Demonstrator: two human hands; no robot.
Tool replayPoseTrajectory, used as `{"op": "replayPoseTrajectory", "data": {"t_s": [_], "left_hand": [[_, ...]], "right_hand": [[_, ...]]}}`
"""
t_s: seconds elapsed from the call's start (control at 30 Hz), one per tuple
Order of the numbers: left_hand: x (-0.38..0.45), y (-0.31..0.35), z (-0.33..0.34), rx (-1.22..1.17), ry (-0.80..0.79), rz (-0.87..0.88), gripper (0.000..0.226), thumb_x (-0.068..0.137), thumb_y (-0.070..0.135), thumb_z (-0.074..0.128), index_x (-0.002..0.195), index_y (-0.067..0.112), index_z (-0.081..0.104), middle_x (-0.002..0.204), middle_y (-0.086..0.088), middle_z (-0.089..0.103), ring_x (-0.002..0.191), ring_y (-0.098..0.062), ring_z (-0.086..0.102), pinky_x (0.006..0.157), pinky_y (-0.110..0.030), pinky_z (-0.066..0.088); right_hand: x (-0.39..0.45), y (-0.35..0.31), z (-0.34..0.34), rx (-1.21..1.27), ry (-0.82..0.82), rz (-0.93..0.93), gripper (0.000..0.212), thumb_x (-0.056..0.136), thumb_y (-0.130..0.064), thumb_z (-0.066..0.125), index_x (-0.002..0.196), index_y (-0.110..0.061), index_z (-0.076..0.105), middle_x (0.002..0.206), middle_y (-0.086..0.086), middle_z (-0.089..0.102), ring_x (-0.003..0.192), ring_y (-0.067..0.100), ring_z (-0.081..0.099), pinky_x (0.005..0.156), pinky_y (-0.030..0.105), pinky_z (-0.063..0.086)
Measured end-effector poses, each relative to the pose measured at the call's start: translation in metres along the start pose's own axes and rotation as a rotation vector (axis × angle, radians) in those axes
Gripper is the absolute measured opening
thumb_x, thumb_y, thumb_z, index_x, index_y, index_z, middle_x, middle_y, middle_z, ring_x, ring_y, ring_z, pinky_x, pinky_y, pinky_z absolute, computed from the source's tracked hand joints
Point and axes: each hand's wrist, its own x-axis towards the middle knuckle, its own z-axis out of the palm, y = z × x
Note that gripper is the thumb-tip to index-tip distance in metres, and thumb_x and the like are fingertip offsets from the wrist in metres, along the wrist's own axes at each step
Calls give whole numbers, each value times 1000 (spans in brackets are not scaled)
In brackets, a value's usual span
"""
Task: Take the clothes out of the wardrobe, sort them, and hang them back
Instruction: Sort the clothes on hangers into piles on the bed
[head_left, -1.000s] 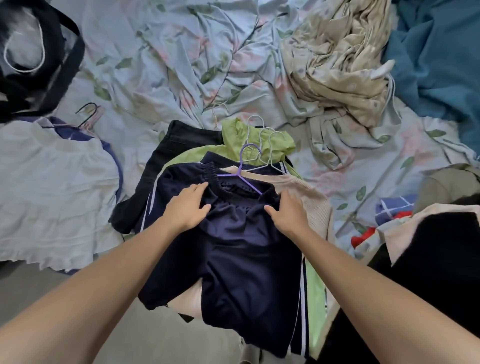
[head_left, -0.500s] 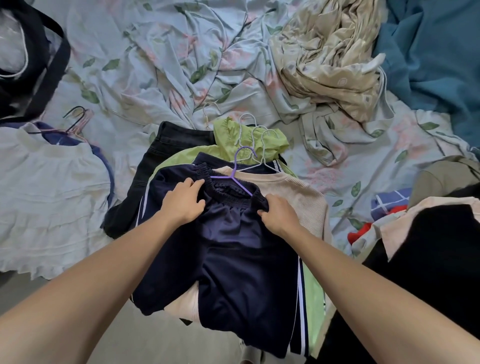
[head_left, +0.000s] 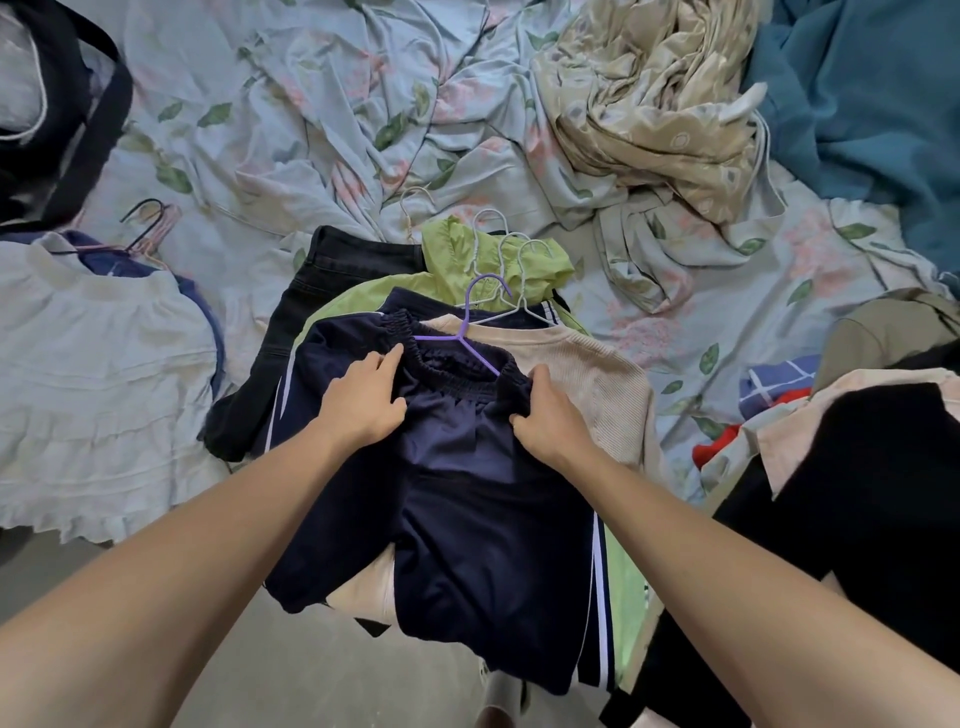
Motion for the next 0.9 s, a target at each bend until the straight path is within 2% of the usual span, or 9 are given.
{"op": "replayPoseTrajectory", "data": {"t_s": [0.13,0.23,0.33,0.43,0.53,0.6,0.67,0.77,0.9], "left_hand": [[-12,9,-1,-33,115,-49,84,101,41,57,166,13,12,149,-15,42,130,-39,49,96,-55,49],[-19,13,-14,-57,289,-50,81,100,48,59,163,15,20,146,-16,39,126,-40,48,93,-55,51],[-26,14,-29,-71,365,-43,77,99,52,61,161,22,28,156,-15,33,139,-40,39,105,-58,46],[-43,17,-38,-52,428,-19,65,99,50,60,154,21,41,156,-13,42,144,-36,40,112,-56,42],[-71,24,-47,-163,530,-22,38,98,41,64,125,16,56,128,-6,61,120,-32,55,95,-46,45],[-97,33,-50,-161,571,-30,29,97,39,66,110,16,54,108,-5,62,103,-32,57,81,-42,41],[-130,44,-51,-94,602,-17,28,97,40,65,103,17,51,92,-2,55,93,-32,56,74,-40,37],[-189,64,-74,-39,596,-36,32,99,46,62,102,16,50,84,-4,50,82,-34,55,68,-41,38],[-290,90,-128,30,639,-34,38,98,53,59,97,17,47,80,-9,58,73,-34,52,66,-44,43]], "right_hand": [[-15,-6,-3,-53,123,-16,36,85,-39,65,105,-21,41,97,7,66,88,38,64,76,48,56],[-26,-13,-7,-64,222,-76,26,80,-40,64,93,-22,49,83,3,64,79,37,62,66,41,52],[-42,-17,-9,-29,258,-153,19,79,-34,66,85,-24,52,73,-7,57,70,30,54,60,35,41],[-62,-15,-11,-42,288,-233,17,78,-33,65,84,-23,53,71,-6,59,67,29,57,59,37,46],[-91,-8,-17,-83,298,-305,17,77,-33,64,83,-22,53,63,-6,57,60,27,56,57,39,50],[-113,-1,-26,-88,306,-341,16,77,-34,62,83,-22,53,59,-5,55,57,26,55,54,37,48],[-141,8,-38,-93,302,-369,14,78,-32,62,84,-23,52,59,-4,54,57,25,54,52,37,45],[-196,9,-66,-102,278,-415,18,80,-33,60,94,-28,49,62,-5,57,59,23,57,55,40,51],[-302,-13,-106,-108,223,-485,42,88,-44,65,114,-30,36,68,-8,54,64,26,59,58,43,53]]}}
